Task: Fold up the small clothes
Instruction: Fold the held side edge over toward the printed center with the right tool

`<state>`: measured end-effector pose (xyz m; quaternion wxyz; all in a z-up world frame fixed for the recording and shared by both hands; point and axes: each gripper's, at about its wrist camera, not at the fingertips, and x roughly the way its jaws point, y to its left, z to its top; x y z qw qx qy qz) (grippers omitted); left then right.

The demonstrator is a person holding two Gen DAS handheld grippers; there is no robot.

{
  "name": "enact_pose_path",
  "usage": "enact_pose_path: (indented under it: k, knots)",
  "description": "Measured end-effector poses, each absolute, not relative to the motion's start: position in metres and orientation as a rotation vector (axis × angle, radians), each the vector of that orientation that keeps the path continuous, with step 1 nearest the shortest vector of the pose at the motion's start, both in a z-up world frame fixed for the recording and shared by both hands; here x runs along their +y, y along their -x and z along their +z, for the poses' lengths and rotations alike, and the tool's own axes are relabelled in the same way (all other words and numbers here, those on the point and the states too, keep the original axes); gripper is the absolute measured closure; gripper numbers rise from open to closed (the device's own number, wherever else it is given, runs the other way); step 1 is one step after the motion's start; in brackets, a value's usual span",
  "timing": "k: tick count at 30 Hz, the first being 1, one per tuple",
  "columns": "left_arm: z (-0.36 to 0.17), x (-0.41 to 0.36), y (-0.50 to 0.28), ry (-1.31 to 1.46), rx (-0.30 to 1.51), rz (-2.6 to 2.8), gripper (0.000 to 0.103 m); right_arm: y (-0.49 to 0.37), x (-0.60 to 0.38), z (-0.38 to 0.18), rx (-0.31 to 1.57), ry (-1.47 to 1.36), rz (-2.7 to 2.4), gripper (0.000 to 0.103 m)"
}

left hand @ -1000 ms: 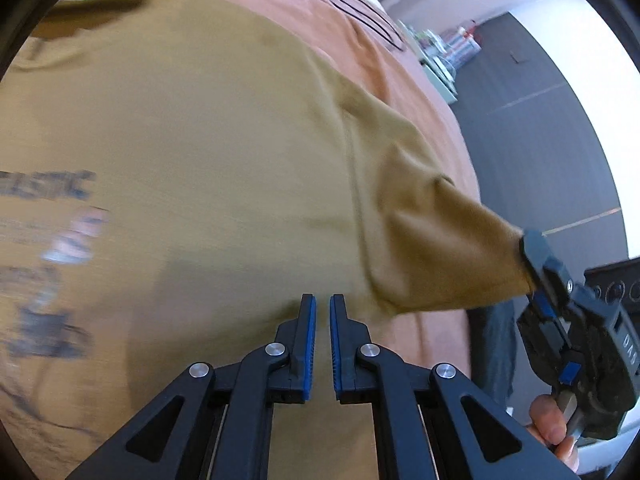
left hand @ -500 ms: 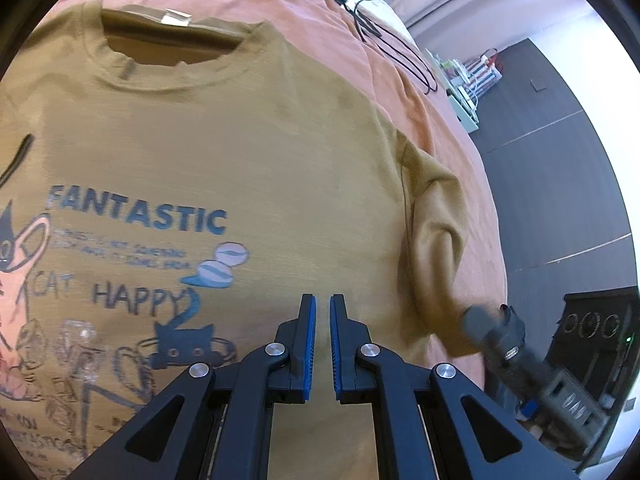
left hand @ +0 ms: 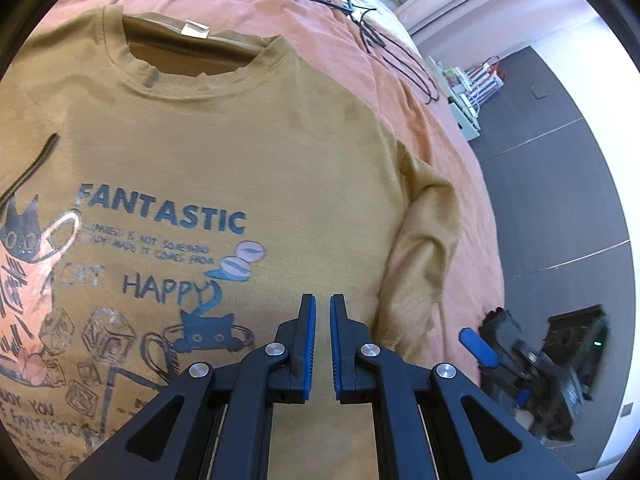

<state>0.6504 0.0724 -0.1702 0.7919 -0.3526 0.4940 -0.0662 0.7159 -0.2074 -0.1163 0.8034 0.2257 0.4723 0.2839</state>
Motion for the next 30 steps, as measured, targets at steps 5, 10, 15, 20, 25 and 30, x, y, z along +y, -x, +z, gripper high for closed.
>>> enact_pose_path:
  k: [5, 10, 15, 20, 25, 30]
  knots:
    - [-0.167, 0.06, -0.655, 0.715, 1.063, -0.164, 0.097, -0.725, -0.241, -0.134, 1.002, -0.593, 0.516, 0.025]
    - [-0.171, 0.055, -0.66, 0.699, 1.07, -0.167, 0.097, -0.73, -0.241, -0.157, 1.025, -0.648, 0.493, 0.031]
    - [-0.177, 0.062, -0.66, 0.672, 1.073, -0.151, 0.097, -0.742, -0.231, -0.168, 1.011, -0.648, 0.489, 0.038]
    - [-0.18, 0.072, -0.662, 0.668, 1.073, -0.123, 0.097, -0.749, -0.226, -0.178, 0.999, -0.641, 0.506, 0.042]
    - [-0.178, 0.077, -0.66, 0.671, 1.066, -0.109, 0.097, -0.756, -0.221, -0.18, 1.007, -0.612, 0.484, 0.068]
    - [-0.172, 0.084, -0.656, 0.677, 1.051, -0.1, 0.097, -0.752, -0.221, -0.163, 0.995, -0.569, 0.498, 0.096]
